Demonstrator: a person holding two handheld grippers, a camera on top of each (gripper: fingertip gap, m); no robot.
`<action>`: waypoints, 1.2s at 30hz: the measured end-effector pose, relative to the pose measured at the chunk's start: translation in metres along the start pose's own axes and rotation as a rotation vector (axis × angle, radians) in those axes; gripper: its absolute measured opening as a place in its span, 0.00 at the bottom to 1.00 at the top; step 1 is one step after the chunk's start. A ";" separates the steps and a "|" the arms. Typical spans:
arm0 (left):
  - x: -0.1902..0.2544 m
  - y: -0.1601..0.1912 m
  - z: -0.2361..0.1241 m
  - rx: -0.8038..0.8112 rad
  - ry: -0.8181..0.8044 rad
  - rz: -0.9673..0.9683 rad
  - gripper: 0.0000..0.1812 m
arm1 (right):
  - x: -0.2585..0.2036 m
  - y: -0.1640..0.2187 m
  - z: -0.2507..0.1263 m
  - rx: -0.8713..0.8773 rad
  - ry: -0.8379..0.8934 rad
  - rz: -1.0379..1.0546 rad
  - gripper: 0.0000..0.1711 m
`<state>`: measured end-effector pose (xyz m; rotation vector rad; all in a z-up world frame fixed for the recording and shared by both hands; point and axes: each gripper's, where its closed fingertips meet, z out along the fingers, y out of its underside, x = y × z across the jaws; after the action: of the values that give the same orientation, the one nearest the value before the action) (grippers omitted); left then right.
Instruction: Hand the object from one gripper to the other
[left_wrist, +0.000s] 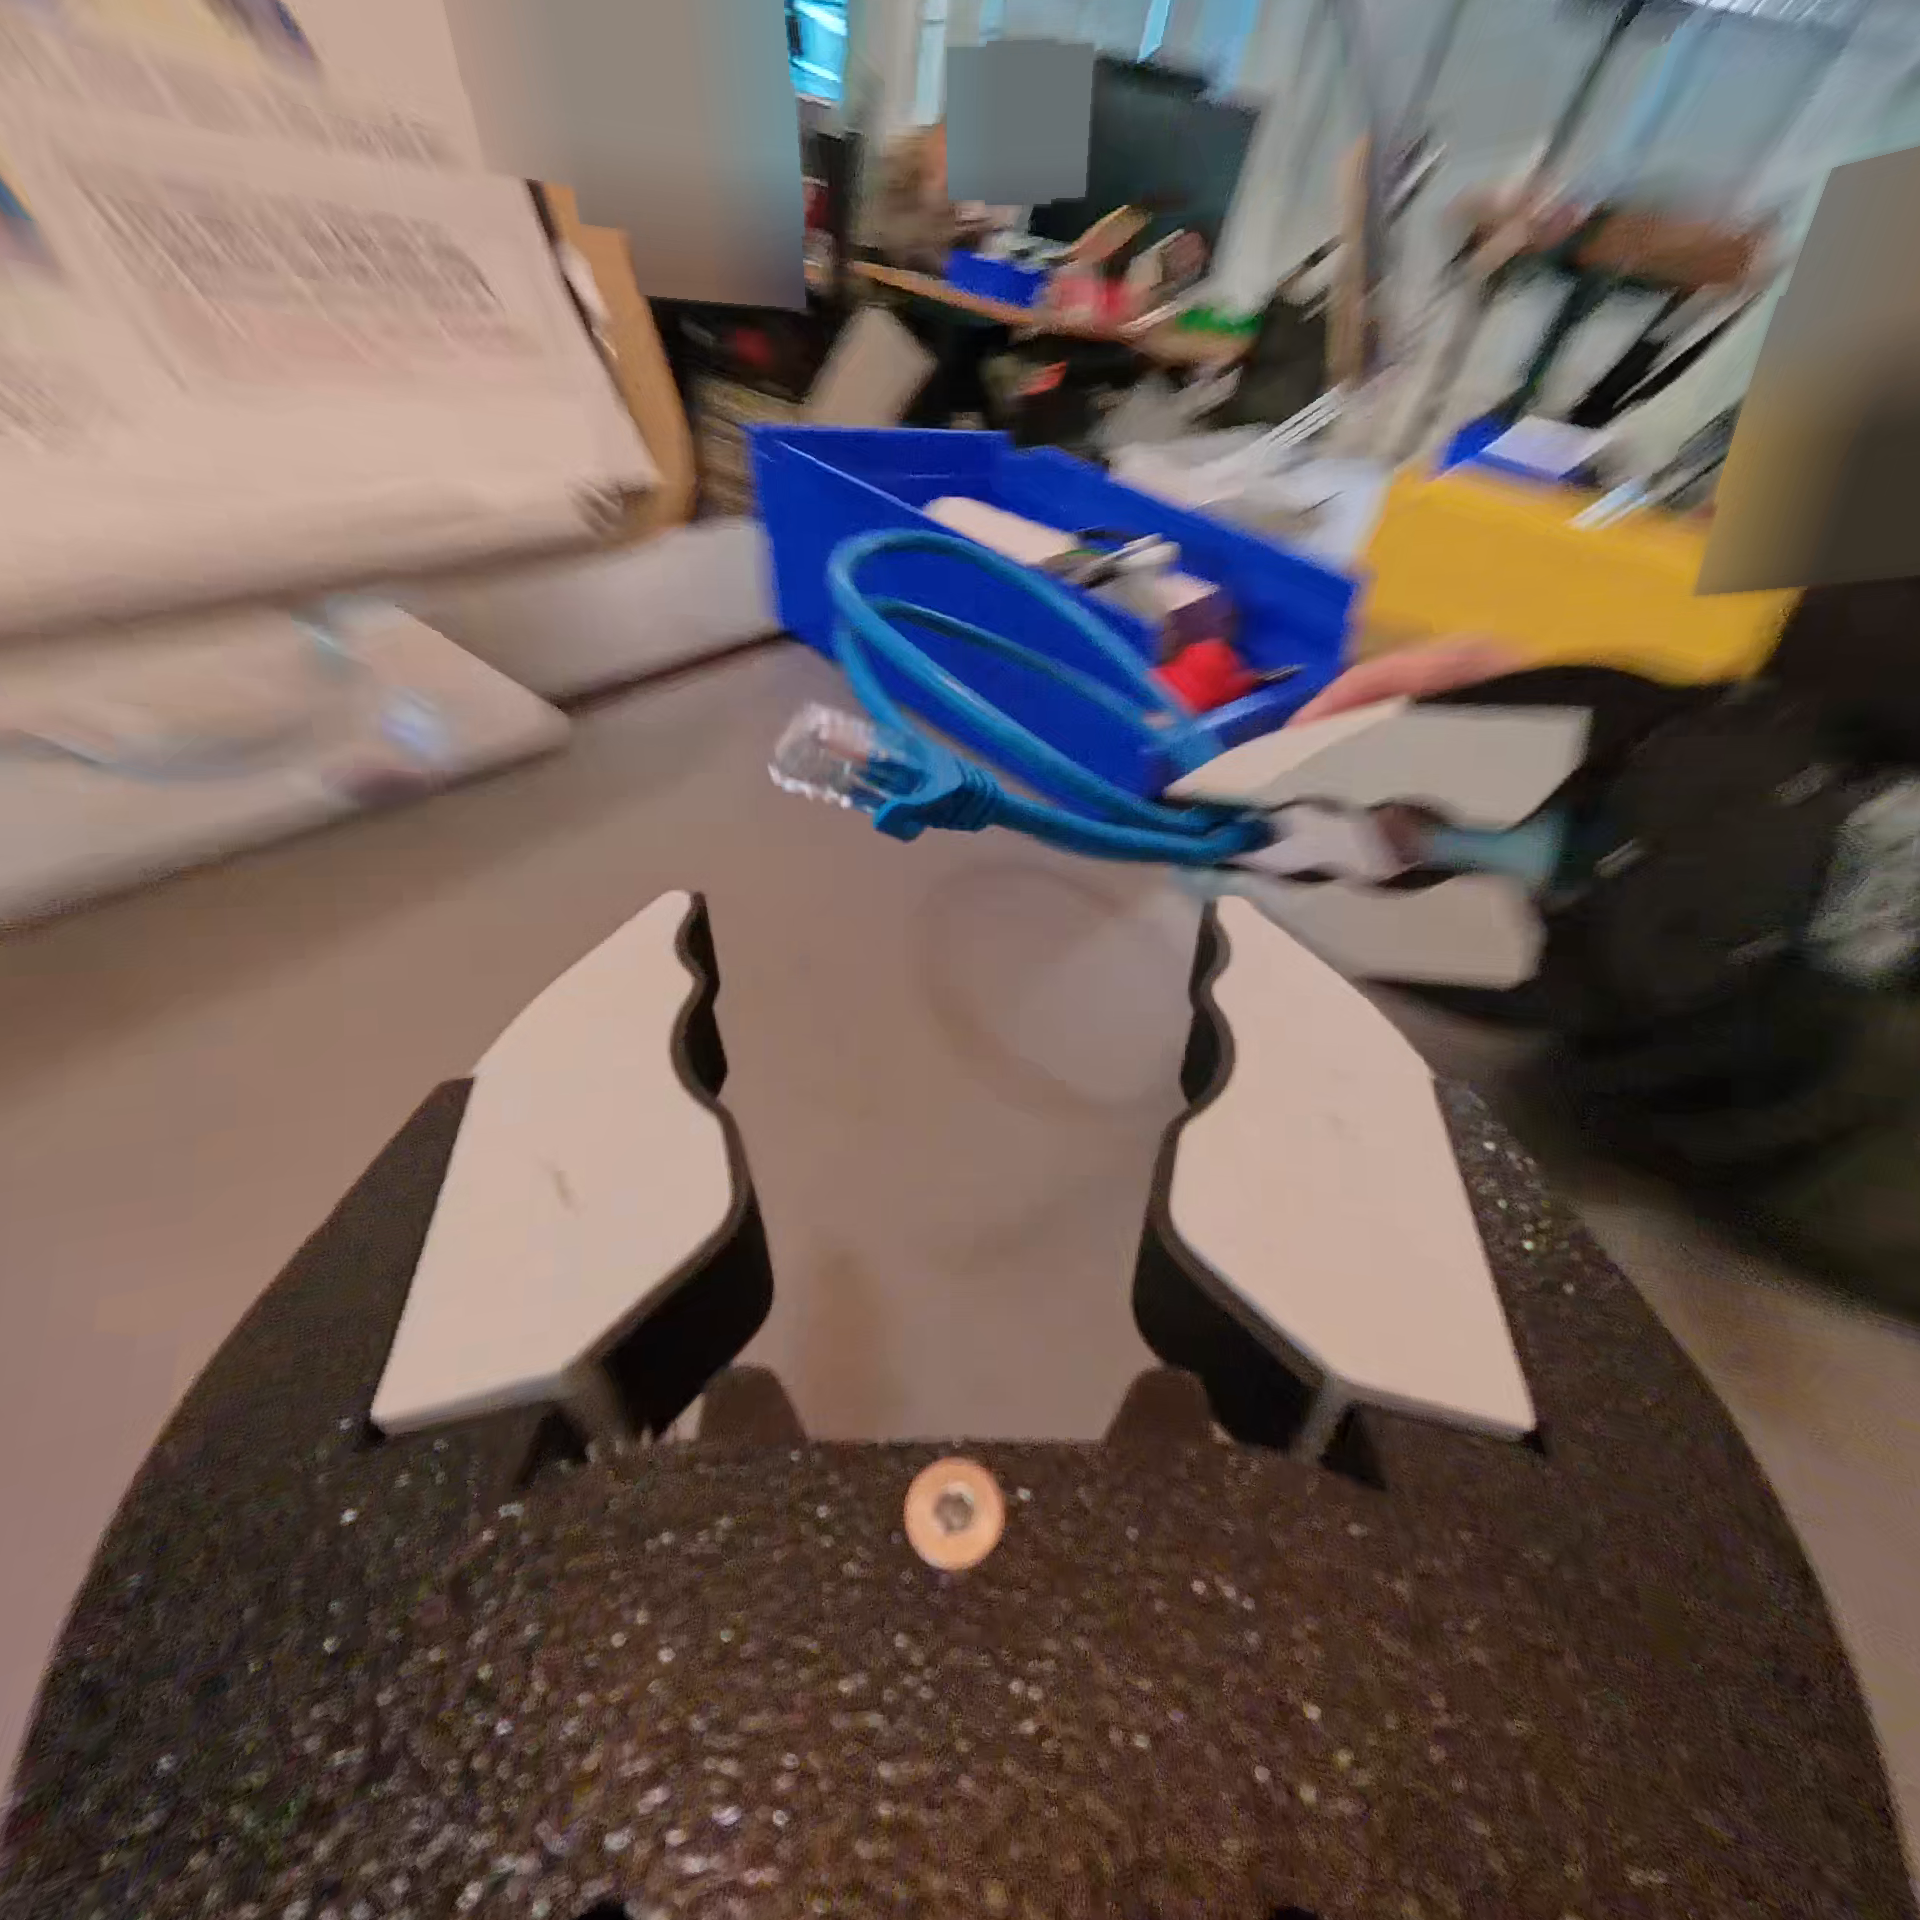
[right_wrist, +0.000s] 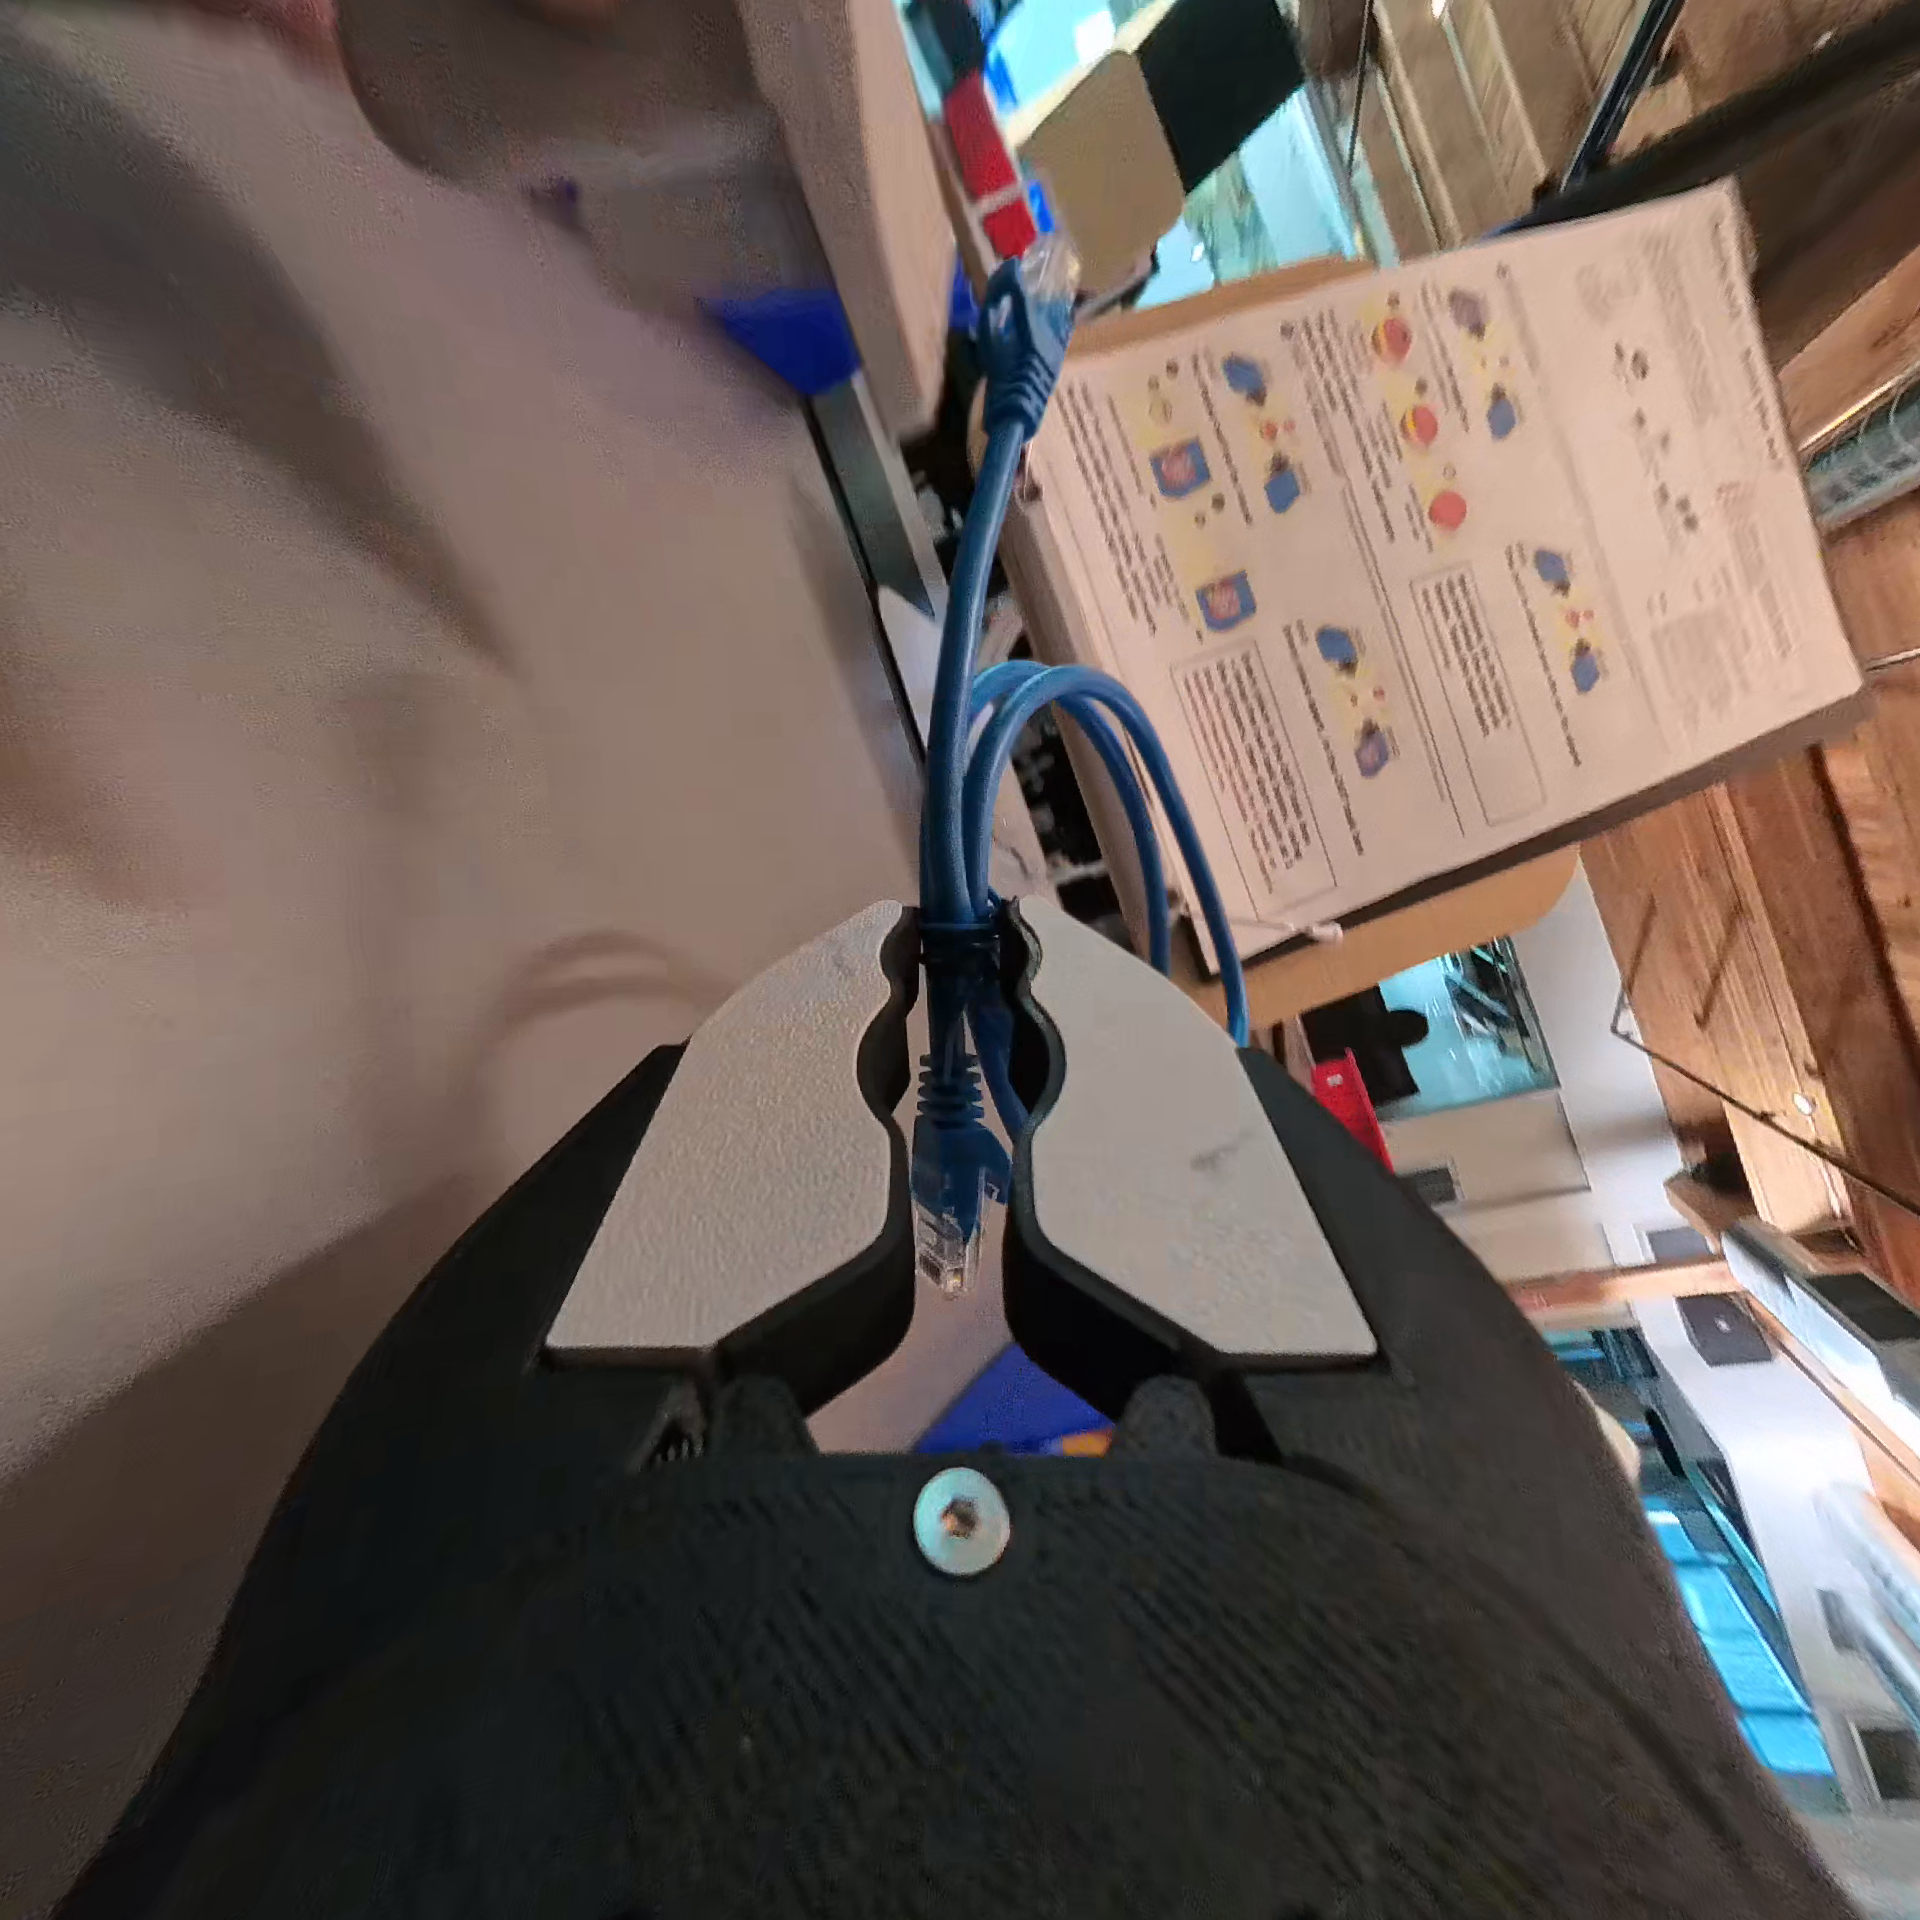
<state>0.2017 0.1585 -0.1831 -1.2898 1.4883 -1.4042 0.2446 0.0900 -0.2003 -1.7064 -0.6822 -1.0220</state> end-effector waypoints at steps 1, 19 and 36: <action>-0.003 -0.005 -0.005 -0.009 -0.083 0.191 0.48 | 0.001 0.006 0.000 -0.030 -0.004 -0.022 0.08; 0.026 0.029 0.030 -0.264 -0.352 1.370 0.09 | -0.026 -0.025 -0.001 0.030 -0.089 -0.162 0.09; 0.034 -0.035 -0.009 0.273 -0.107 0.553 0.07 | 0.045 -0.036 -0.023 0.380 0.074 0.593 0.31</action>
<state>0.1911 0.1318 -0.1424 -0.6990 1.3825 -1.1011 0.2298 0.0795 -0.1410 -1.3981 -0.2647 -0.4956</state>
